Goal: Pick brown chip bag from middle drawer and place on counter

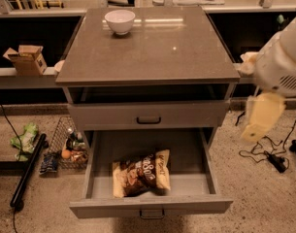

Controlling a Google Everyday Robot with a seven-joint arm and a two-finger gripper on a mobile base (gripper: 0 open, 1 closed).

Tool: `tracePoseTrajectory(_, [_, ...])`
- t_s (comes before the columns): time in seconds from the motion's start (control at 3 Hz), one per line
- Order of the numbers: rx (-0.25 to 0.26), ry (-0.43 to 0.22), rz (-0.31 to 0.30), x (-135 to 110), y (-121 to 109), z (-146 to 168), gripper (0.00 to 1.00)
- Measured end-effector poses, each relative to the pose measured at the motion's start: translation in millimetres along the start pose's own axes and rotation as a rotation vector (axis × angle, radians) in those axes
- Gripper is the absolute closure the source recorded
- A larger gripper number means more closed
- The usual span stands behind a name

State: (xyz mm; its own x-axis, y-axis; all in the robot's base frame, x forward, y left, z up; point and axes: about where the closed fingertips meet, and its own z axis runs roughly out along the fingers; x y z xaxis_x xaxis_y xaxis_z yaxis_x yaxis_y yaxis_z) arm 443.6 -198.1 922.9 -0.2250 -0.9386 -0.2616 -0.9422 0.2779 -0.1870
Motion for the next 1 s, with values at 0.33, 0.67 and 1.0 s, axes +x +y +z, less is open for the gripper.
tracePoseTrajectory(0.33, [-0.096,-0.076,0.047,-9.9,21.3,87.7,0.00])
tracePoseTrajectory(0.67, [-0.133,-0.182,0.098,-30.0,23.1,155.0,0.00])
tracePoseTrajectory(1.0, [-0.131,-0.172,0.095,-31.5,25.3,158.8,0.00])
